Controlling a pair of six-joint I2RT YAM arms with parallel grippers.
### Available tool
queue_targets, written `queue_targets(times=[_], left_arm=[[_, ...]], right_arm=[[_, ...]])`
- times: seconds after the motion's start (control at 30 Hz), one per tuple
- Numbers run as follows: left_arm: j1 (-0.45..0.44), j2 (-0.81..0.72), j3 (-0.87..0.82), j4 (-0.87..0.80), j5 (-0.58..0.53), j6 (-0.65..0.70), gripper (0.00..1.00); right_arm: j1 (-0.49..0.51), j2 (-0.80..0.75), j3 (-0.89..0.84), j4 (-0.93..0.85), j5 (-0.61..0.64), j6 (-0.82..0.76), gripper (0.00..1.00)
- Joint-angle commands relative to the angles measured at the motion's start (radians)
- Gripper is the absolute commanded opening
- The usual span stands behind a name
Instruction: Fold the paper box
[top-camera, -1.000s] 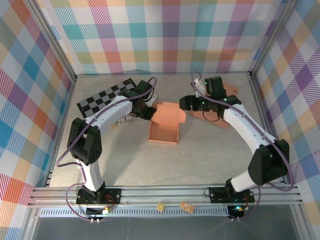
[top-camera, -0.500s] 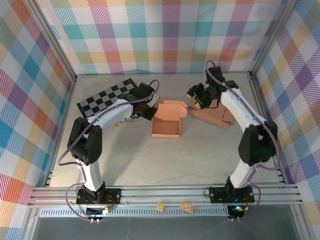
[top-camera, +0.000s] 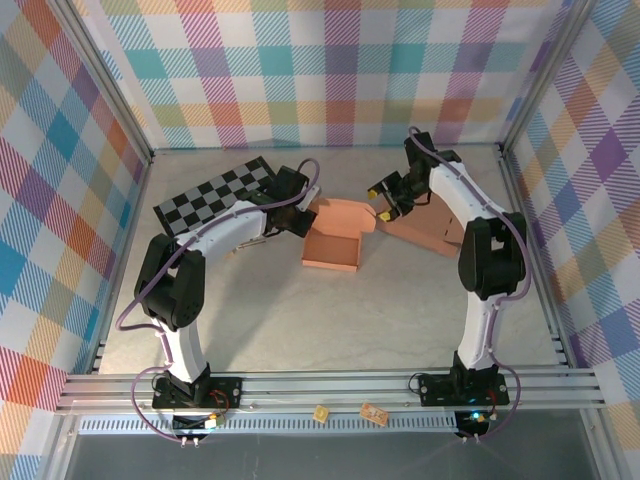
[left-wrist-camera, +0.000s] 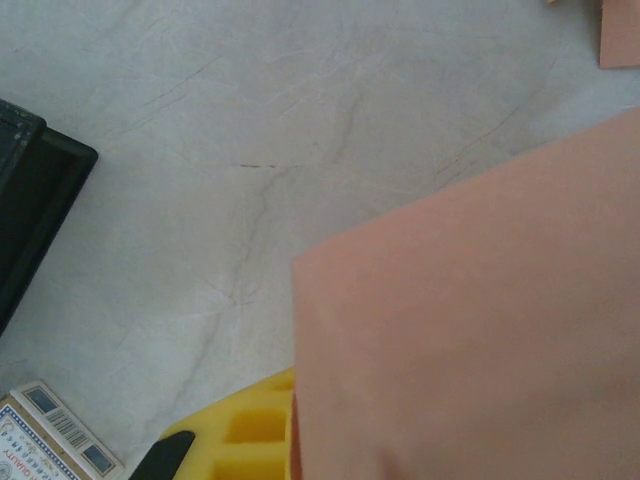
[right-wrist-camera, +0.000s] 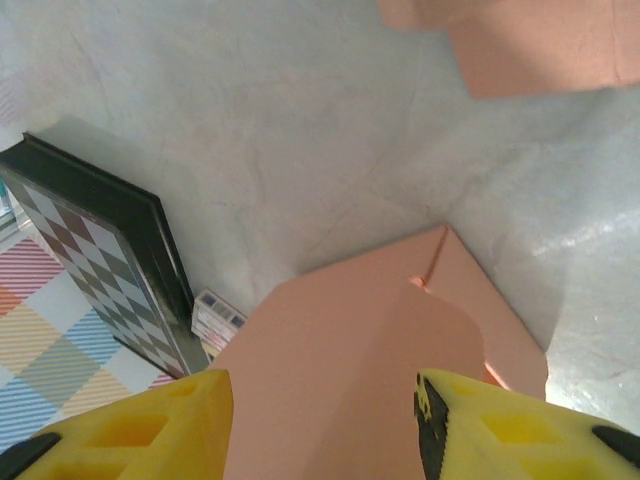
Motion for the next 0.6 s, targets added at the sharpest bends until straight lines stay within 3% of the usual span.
queue_targets(times=[0.0,0.3,0.4,0.57], left_arm=[[-0.013,-0.025,-0.018,0.037,-0.007,-0.029,0.00],[-0.024,-0.015,-0.007,0.027,-0.022,-0.024,0.00],[-0.025,-0.018,-0.005,0.021,-0.024,-0.011,0.00],[-0.025,-0.015,-0.004,0.015,-0.027,-0.002,0.00]], right_arm=[[0.004,-0.043,-0.067,0.016,-0.080,0.045,0.51],[-0.001,-0.039,-0.044,-0.003,-0.114,-0.010,0.48],[-0.016,-0.056,-0.012,-0.055,-0.045,-0.083,0.53],[-0.051,-0.041,0.016,-0.058,-0.050,-0.134,0.59]])
